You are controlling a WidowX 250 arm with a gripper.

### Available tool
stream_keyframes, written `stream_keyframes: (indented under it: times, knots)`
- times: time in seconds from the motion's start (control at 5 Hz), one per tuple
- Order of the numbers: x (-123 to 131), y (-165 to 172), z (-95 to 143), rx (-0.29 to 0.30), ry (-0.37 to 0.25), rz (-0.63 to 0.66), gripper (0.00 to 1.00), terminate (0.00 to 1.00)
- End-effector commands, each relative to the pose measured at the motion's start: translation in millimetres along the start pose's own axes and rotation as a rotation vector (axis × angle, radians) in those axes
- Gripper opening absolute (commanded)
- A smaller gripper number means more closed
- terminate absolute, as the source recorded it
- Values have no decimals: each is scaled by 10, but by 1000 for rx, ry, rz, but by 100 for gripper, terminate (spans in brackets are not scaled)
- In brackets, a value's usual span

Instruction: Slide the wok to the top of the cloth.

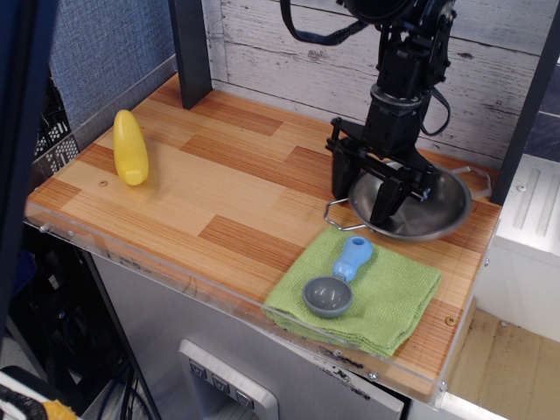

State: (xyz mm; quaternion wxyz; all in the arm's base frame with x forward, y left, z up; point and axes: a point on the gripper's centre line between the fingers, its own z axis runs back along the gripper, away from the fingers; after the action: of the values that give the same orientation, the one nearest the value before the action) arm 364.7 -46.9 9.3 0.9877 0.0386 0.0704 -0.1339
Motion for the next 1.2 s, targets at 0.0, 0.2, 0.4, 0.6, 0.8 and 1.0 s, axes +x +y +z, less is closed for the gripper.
stream_keyframes:
  times: [0.0,0.2,0.4,0.6,0.8,1.0]
  knots:
    - [40,50,188,-5,-56,18,0,0]
    - [10,34,251,-26,-64,20,0,0]
    - [-69,21,476,-64,-102,11,0,0]
    - [-180,14,803,-82,-174,9,0,0]
    - [-288,19,1034,-128,-215,-16,0,0]
    - [-438,131,1226,-131,-221,-5,0,0]
